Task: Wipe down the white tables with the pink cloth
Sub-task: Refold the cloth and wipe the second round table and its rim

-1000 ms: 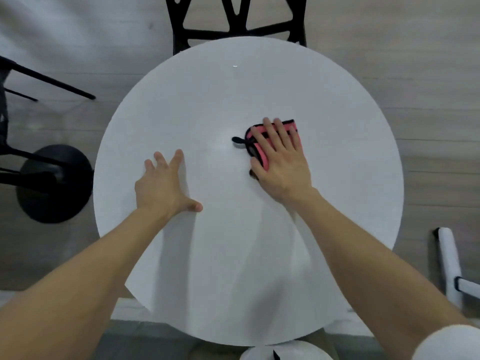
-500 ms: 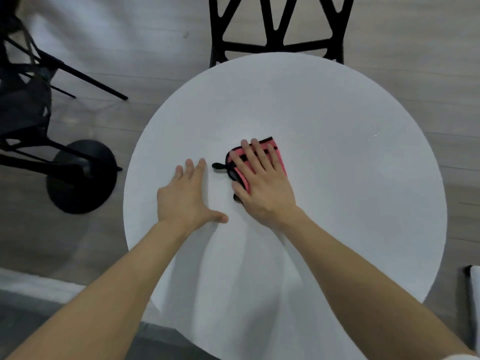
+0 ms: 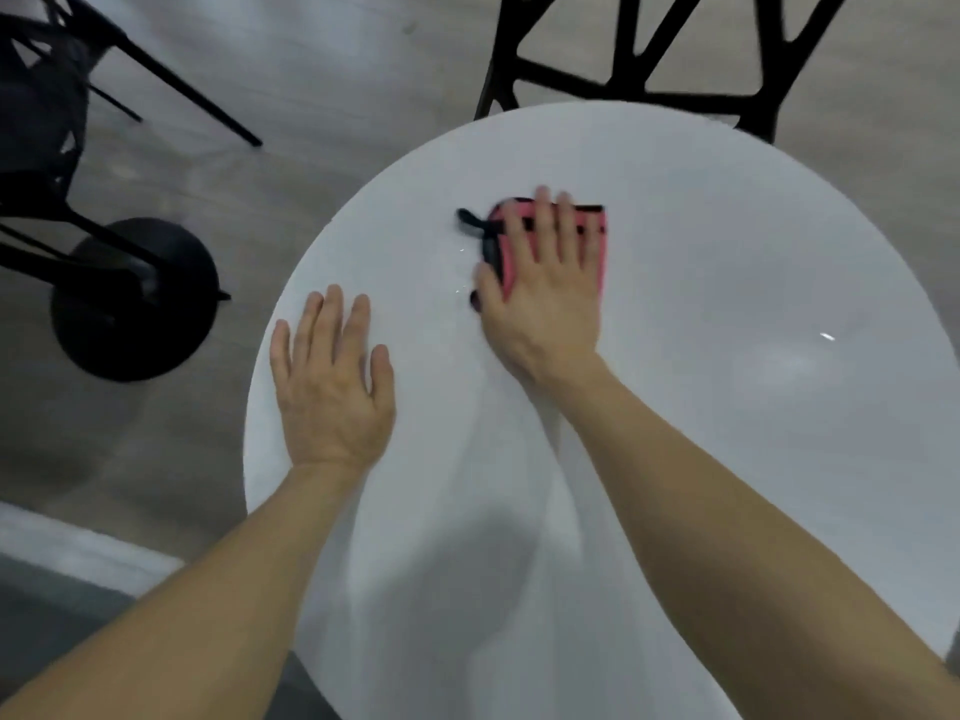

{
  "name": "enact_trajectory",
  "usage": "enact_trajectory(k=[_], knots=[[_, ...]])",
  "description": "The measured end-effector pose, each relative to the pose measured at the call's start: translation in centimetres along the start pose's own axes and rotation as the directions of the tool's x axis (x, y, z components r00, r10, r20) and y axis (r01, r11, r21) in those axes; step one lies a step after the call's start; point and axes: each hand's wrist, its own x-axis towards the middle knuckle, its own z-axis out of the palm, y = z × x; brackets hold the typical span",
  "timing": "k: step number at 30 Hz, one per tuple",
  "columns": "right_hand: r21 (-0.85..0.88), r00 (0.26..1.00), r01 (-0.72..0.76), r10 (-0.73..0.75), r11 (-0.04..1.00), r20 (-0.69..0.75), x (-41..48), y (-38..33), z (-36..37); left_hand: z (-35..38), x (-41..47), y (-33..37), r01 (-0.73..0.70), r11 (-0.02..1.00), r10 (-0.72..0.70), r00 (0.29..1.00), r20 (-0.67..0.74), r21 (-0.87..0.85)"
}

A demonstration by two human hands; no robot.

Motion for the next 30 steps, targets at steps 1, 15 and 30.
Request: enact_trajectory(k=[1, 15, 30], knots=[[0.027, 0.992, 0.121, -0.122, 0.992, 0.019, -0.5, -1.8, 0.3, -0.1, 0.0, 0.0, 0.007, 1.000, -0.007, 1.000, -0.005, -0.002], [0.000, 0.999, -0.008, 0.008, 1.000, 0.039, 6.5, -2.6, 0.5, -0.4, -0.1, 0.4, 0.037, 0.999, -0.037, 0.999, 0.007, -0.015], [-0.001, 0.997, 0.069, -0.069, 0.998, 0.041, 7.7, -8.0, 0.9, -0.5, -0.1, 0.6, 0.047, 0.998, -0.047, 0.999, 0.014, -0.028]])
